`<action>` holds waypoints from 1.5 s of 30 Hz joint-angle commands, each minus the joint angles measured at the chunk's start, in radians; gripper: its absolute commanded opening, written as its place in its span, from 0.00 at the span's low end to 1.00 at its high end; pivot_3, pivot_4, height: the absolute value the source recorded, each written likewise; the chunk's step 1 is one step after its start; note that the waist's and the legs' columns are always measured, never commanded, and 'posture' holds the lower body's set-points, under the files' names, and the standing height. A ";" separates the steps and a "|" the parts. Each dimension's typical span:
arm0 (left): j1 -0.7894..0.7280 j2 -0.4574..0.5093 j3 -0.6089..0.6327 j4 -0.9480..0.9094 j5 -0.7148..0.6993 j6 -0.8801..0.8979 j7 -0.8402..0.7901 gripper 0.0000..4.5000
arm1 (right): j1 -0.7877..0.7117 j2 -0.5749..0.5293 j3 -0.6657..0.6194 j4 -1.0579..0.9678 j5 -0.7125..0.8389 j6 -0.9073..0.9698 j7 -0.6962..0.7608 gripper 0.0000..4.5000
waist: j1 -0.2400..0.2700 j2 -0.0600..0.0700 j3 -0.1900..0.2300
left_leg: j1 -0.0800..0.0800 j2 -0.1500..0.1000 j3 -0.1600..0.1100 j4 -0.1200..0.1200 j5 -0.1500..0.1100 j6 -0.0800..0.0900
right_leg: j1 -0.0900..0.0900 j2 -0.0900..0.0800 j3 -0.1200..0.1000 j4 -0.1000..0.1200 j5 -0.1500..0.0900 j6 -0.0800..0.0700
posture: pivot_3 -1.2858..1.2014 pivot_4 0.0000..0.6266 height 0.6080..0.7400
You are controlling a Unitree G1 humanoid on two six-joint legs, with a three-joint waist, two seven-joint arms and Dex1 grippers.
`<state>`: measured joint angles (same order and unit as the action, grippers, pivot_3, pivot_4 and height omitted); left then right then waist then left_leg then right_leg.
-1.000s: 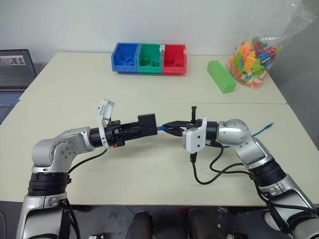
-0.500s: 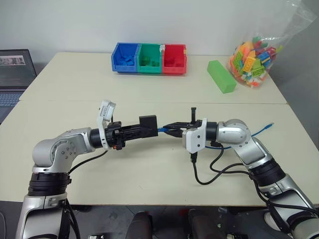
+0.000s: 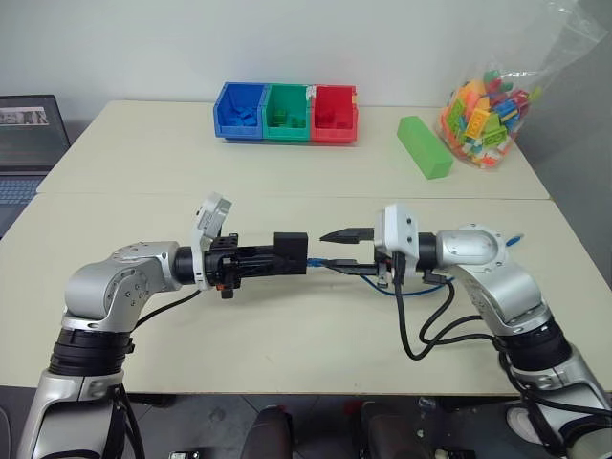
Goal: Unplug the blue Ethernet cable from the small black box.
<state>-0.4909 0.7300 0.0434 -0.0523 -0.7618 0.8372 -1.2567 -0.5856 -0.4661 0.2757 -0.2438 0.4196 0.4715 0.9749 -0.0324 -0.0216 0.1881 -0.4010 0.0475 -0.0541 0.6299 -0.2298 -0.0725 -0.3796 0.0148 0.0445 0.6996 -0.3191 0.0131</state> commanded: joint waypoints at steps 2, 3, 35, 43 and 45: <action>-0.020 0.014 0.006 -0.039 -0.006 -0.016 -0.017 0.18 | -0.003 0.022 -0.047 -0.050 0.103 0.195 -0.058 0.40 | 0.000 0.000 0.000 | 0.000 0.000 0.000 0.000 0.000 0.000 | 0.000 0.000 0.000 0.000 0.000 0.000 | 0.52 0.24 1.00; -0.020 0.013 0.006 -0.040 -0.007 -0.015 -0.017 0.18 | -0.003 0.026 -0.051 -0.050 0.116 0.212 -0.058 0.40 | 0.000 0.000 0.000 | 0.000 0.000 0.000 0.000 0.000 0.000 | 0.000 0.000 0.000 -0.001 0.000 0.000 | 0.52 0.24 1.00; 0.001 0.011 0.027 -0.062 -0.032 0.005 0.008 0.18 | -0.023 0.069 -0.123 0.026 0.260 0.389 -0.056 0.28 | -0.001 0.000 0.000 | 0.000 0.000 0.000 0.000 0.000 0.000 | -0.001 0.000 0.000 -0.001 -0.001 0.001 | 0.52 0.24 1.00; 0.012 0.022 0.025 -0.069 -0.033 0.004 -0.002 0.18 | -0.032 0.060 -0.133 0.024 0.304 0.429 -0.034 0.02 | -0.001 0.000 0.000 | -0.001 0.000 0.000 -0.001 0.000 0.000 | -0.001 0.000 0.000 -0.001 -0.001 0.001 | 0.52 0.24 1.00; 0.013 0.025 0.023 -0.070 -0.034 0.004 -0.005 0.18 | -0.035 0.058 -0.132 0.024 0.307 0.435 -0.027 0.02 | -0.001 0.000 0.000 | -0.001 0.000 0.000 -0.001 0.000 0.000 | -0.001 0.000 0.000 -0.001 -0.001 0.001 | 0.52 0.24 1.00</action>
<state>-0.4807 0.7421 0.0479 -0.0859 -0.7825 0.8441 -1.2559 -0.5971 -0.4120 0.1689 -0.1996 0.6929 0.9073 0.9371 -0.0332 -0.0216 0.1881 -0.4015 0.0472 -0.0537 0.6293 -0.2300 -0.0722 -0.3802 0.0151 0.0445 0.6983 -0.3199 0.0144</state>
